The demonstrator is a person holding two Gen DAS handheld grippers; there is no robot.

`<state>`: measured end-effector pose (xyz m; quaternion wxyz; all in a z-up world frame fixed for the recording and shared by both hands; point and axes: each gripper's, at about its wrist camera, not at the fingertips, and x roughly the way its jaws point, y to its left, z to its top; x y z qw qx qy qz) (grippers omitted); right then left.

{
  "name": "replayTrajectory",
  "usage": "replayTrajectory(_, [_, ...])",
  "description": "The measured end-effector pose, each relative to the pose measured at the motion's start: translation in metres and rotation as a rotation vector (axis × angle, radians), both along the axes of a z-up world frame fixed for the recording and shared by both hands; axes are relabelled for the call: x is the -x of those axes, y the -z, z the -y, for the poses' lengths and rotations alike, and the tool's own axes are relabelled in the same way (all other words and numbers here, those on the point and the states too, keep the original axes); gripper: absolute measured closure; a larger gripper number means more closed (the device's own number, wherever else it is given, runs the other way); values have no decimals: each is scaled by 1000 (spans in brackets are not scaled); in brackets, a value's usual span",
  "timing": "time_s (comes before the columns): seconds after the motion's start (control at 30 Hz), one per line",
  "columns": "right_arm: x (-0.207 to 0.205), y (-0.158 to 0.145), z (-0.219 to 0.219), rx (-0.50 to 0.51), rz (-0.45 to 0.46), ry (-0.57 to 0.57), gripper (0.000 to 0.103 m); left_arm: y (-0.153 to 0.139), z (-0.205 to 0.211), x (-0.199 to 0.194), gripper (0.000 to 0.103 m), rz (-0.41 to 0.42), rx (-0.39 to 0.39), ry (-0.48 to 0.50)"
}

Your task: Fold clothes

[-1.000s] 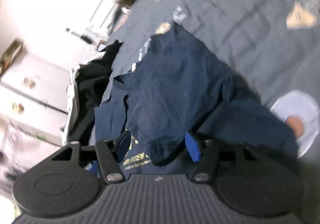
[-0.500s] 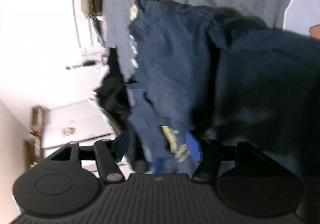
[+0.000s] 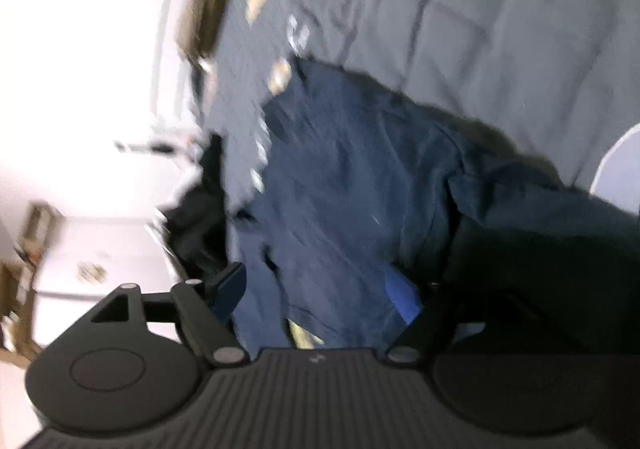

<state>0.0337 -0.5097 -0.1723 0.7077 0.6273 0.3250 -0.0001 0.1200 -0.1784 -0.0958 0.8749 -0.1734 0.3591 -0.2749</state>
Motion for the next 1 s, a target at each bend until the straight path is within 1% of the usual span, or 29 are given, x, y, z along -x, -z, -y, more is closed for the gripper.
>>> replayTrajectory(0.03, [1, 2, 1, 6, -26, -23, 27, 0, -1, 0, 14, -2, 2, -2])
replayTrajectory(0.1, [3, 2, 2, 29, -45, -75, 27, -1, -1, 0, 14, 2, 2, -3])
replayTrajectory(0.2, [11, -3, -2, 47, -105, -178, 27, -4, 0, 1, 14, 12, 2, 2])
replayTrajectory(0.33, [34, -5, 0, 78, -120, -197, 28, -4, 8, 3, 14, 35, -14, 44])
replayTrajectory(0.37, [41, -6, 1, 87, -129, -194, 28, -5, 10, 5, 16, 48, -21, 62])
replayTrajectory(0.4, [46, -11, 2, 110, -128, -182, 28, -5, 14, 7, 17, 63, -29, 91])
replayTrajectory(0.47, [55, -20, 5, 157, -125, -158, 27, -8, 22, 13, 25, 113, -48, 154])
replayTrajectory(0.5, [59, -25, 6, 180, -124, -146, 27, -8, 27, 14, 26, 123, -53, 181])
replayTrajectory(0.57, [59, -42, 6, 299, -103, -151, 27, -7, 37, 15, 27, 129, -60, 230])
replayTrajectory(0.67, [58, -61, 7, 433, -41, -145, 27, -5, 53, 16, 28, 138, -70, 304])
replayTrajectory(0.73, [58, -66, 9, 459, -10, -142, 27, 1, 70, 17, 34, 149, -99, 377])
replayTrajectory(0.77, [57, -69, 10, 471, 5, -141, 27, 4, 79, 17, 34, 150, -127, 395])
replayTrajectory(0.83, [58, -70, 16, 460, 9, -141, 27, 8, 92, 14, 35, 141, -154, 399])
replayTrajectory(0.9, [59, -71, 20, 443, 20, -131, 27, 13, 105, 11, 41, 130, -174, 399])
replayTrajectory(0.93, [59, -72, 22, 434, 26, -126, 27, 14, 110, 10, 46, 127, -176, 408])
replayTrajectory(0.97, [60, -73, 25, 437, 25, -120, 27, 16, 113, 11, 61, 122, -177, 426])
replayTrajectory(1.0, [60, -74, 27, 440, 24, -114, 27, 19, 117, 11, 71, 116, -187, 452])
